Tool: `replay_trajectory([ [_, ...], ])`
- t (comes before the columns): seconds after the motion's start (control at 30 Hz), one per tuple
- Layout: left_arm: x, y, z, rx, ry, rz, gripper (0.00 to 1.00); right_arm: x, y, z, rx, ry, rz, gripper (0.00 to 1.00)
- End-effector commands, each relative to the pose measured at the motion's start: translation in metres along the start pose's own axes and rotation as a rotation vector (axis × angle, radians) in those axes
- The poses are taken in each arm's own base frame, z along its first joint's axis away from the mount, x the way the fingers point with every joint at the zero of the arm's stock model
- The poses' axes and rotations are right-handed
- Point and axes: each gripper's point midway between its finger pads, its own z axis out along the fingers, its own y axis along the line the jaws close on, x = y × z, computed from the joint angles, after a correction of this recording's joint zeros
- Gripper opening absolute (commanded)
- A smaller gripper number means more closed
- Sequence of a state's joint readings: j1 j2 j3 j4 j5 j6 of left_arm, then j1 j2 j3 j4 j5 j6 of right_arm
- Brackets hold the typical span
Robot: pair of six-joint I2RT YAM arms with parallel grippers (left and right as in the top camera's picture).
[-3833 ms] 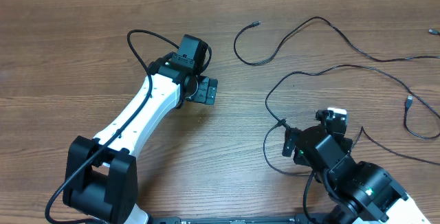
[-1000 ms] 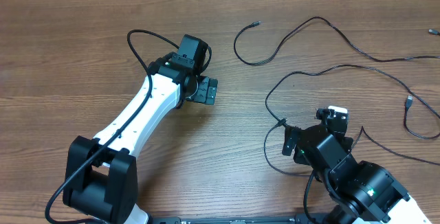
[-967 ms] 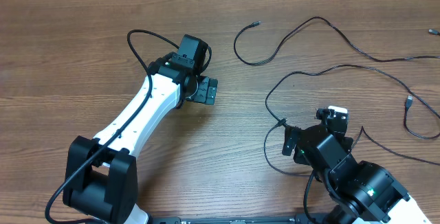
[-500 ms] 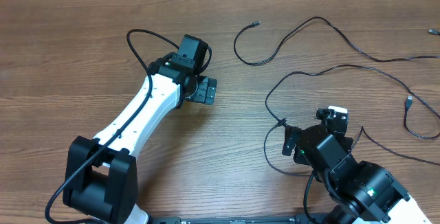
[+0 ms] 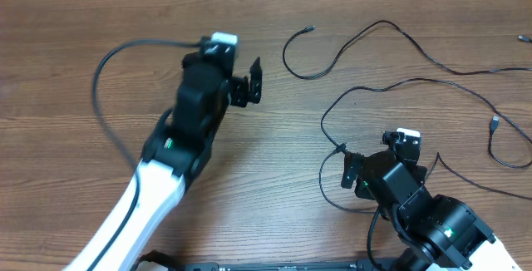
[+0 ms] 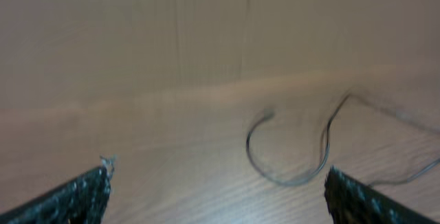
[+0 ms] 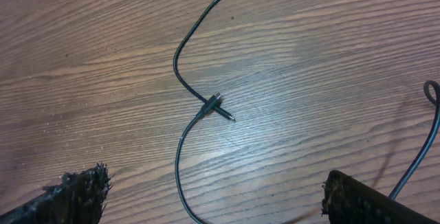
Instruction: Untangle cables
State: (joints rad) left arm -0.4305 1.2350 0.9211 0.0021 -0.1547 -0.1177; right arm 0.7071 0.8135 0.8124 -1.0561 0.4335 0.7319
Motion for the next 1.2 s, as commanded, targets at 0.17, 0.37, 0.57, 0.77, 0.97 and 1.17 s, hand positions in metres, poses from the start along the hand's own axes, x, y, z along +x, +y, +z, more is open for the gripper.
replay_trajectory([
  [0.17,-0.03,0.027,-0.071,-0.009,-0.323,0.018,0.99,-0.009,0.003,-0.006,-0.014,-0.026,0.009,1.0],
  [0.37,-0.032,0.047,-0.111,0.007,-0.431,0.024,1.0,-0.009,0.003,-0.006,-0.014,-0.026,0.009,1.0],
  [0.57,-0.014,0.075,-0.148,-0.081,-0.519,0.028,1.0,-0.009,0.003,-0.006,-0.014,-0.026,0.009,1.0],
  [0.77,0.018,0.086,-0.163,-0.125,-0.558,0.03,0.99,-0.009,0.003,-0.006,-0.014,-0.026,0.009,1.0],
  [0.97,0.049,0.088,-0.163,-0.133,-0.578,0.031,0.99,-0.009,0.003,-0.006,-0.014,-0.026,0.009,1.0],
  [1.17,0.085,0.091,-0.155,-0.138,-0.536,0.012,0.99,-0.009,0.003,-0.006,-0.014,-0.026,0.009,1.0],
])
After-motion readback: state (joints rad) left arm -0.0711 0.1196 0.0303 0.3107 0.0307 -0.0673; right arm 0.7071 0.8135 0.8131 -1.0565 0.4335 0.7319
